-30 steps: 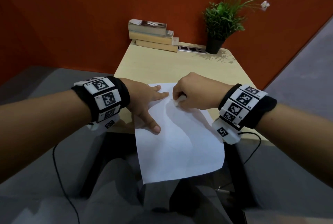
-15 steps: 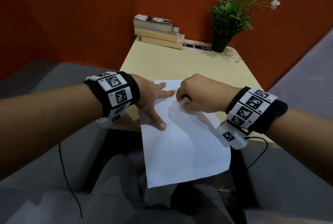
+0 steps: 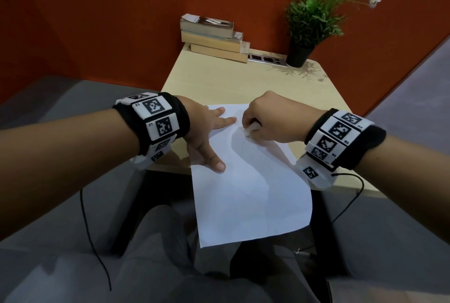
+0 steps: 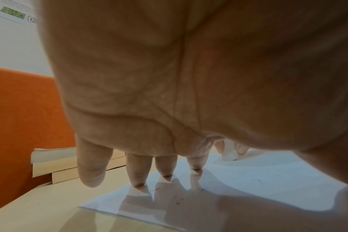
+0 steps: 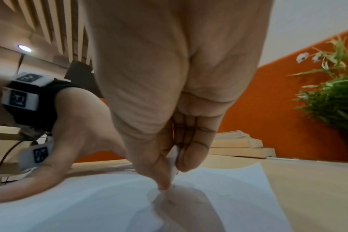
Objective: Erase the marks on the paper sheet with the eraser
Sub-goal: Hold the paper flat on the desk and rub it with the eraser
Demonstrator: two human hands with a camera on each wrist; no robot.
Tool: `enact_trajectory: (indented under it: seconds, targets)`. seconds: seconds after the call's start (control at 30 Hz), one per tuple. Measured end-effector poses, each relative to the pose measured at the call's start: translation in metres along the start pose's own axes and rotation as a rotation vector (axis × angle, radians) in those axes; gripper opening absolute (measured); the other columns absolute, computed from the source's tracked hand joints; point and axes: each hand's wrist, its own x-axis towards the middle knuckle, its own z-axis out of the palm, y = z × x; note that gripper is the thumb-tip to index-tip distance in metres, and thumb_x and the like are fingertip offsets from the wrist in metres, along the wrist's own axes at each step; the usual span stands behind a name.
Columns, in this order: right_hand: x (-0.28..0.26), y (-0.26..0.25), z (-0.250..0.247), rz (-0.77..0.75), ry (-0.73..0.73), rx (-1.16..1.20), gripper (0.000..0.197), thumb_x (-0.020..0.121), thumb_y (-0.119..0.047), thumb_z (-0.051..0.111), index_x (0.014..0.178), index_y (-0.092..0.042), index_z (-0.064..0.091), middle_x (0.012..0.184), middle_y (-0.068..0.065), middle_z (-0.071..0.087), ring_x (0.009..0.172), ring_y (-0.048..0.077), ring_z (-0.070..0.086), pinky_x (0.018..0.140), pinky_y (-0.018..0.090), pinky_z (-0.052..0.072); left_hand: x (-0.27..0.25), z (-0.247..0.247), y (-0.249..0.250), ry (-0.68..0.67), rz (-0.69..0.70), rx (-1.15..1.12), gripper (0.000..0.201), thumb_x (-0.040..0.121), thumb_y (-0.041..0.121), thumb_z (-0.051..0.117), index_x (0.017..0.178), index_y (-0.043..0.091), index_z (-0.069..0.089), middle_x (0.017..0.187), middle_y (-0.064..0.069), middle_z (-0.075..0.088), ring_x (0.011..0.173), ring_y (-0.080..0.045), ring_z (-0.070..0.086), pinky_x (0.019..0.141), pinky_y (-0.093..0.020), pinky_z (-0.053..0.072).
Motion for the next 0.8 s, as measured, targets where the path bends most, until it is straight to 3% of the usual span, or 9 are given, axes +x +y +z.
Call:
enact_trajectory:
  seconds: [0.17, 0.27, 0.4, 0.47, 0.57, 0.63, 0.73, 0.8]
  targets:
    - [-0.007, -0.013, 0.002, -0.085, -0.032, 0.018, 0.013, 0.087, -0.022, 0.069, 0.095, -0.02, 0.079, 0.083, 0.002, 0.074, 0.079, 0.023, 0.066, 0.07, 0.041, 0.058, -0.001, 0.002, 0.002, -0.006, -0.014, -0.008, 0.146, 0.047, 0.099, 0.06, 0.158, 0.051, -0.021, 0.17, 0.012, -0.024, 0.16, -0.027, -0.007, 0.126, -0.06, 0.012]
    - [-0.003, -0.008, -0.003, -0.037, -0.031, -0.003, 0.013, 0.089, -0.021, 0.07, 0.096, -0.02, 0.081, 0.085, 0.0, 0.076, 0.08, 0.021, 0.067, 0.072, 0.042, 0.061, 0.0, 0.0, 0.001, -0.004, -0.007, -0.008, 0.145, 0.048, 0.099, 0.06, 0.158, 0.05, -0.021, 0.171, 0.011, -0.024, 0.161, -0.027, -0.005, 0.126, -0.06, 0.013]
    - [0.0, -0.007, 0.002, -0.016, 0.004, -0.006, 0.019, 0.083, -0.016, 0.062, 0.074, -0.03, 0.069, 0.074, 0.0, 0.067, 0.072, 0.025, 0.063, 0.067, 0.048, 0.061, 0.001, 0.001, 0.002, -0.008, -0.013, -0.007, 0.146, 0.047, 0.1, 0.06, 0.158, 0.05, -0.021, 0.17, 0.011, -0.024, 0.16, -0.027, -0.007, 0.126, -0.062, 0.011]
    - [-0.005, -0.013, 0.004, -0.065, -0.033, 0.021, 0.016, 0.084, -0.019, 0.064, 0.082, -0.031, 0.074, 0.079, 0.0, 0.07, 0.075, 0.023, 0.065, 0.068, 0.045, 0.06, 0.001, 0.002, 0.002, -0.007, -0.016, -0.012, 0.146, 0.047, 0.099, 0.06, 0.158, 0.05, -0.02, 0.171, 0.011, -0.024, 0.16, -0.027, -0.007, 0.126, -0.062, 0.011]
    - [-0.004, -0.008, -0.001, -0.032, -0.037, 0.008, 0.018, 0.088, -0.021, 0.069, 0.101, -0.021, 0.082, 0.087, -0.001, 0.076, 0.081, 0.02, 0.067, 0.073, 0.042, 0.061, 0.001, 0.001, 0.002, -0.006, -0.01, -0.008, 0.146, 0.047, 0.1, 0.059, 0.158, 0.05, -0.021, 0.171, 0.011, -0.024, 0.161, -0.028, -0.006, 0.126, -0.062, 0.01]
    - [-0.001, -0.003, -0.002, 0.008, -0.012, -0.008, 0.015, 0.089, -0.019, 0.068, 0.096, -0.02, 0.081, 0.084, 0.0, 0.075, 0.079, 0.022, 0.067, 0.074, 0.044, 0.062, 0.0, 0.0, 0.002, -0.009, -0.011, -0.007, 0.146, 0.047, 0.099, 0.059, 0.158, 0.049, -0.021, 0.17, 0.01, -0.024, 0.161, -0.028, -0.006, 0.126, -0.062, 0.01]
    - [-0.002, -0.008, 0.006, -0.036, 0.015, -0.032, 0.013, 0.085, -0.018, 0.062, 0.078, -0.022, 0.071, 0.072, 0.003, 0.067, 0.07, 0.025, 0.061, 0.067, 0.047, 0.06, -0.002, 0.001, 0.003, -0.015, -0.016, -0.005, 0.148, 0.042, 0.101, 0.056, 0.158, 0.05, -0.022, 0.17, 0.011, -0.024, 0.161, -0.028, -0.007, 0.126, -0.062, 0.011]
    - [-0.008, -0.015, 0.008, -0.091, -0.01, -0.046, 0.013, 0.086, -0.019, 0.062, 0.083, -0.019, 0.074, 0.075, 0.005, 0.07, 0.072, 0.023, 0.06, 0.068, 0.044, 0.057, -0.002, 0.002, 0.003, -0.015, -0.013, -0.006, 0.15, 0.038, 0.101, 0.054, 0.157, 0.051, -0.022, 0.171, 0.011, -0.024, 0.16, -0.027, -0.008, 0.126, -0.061, 0.012]
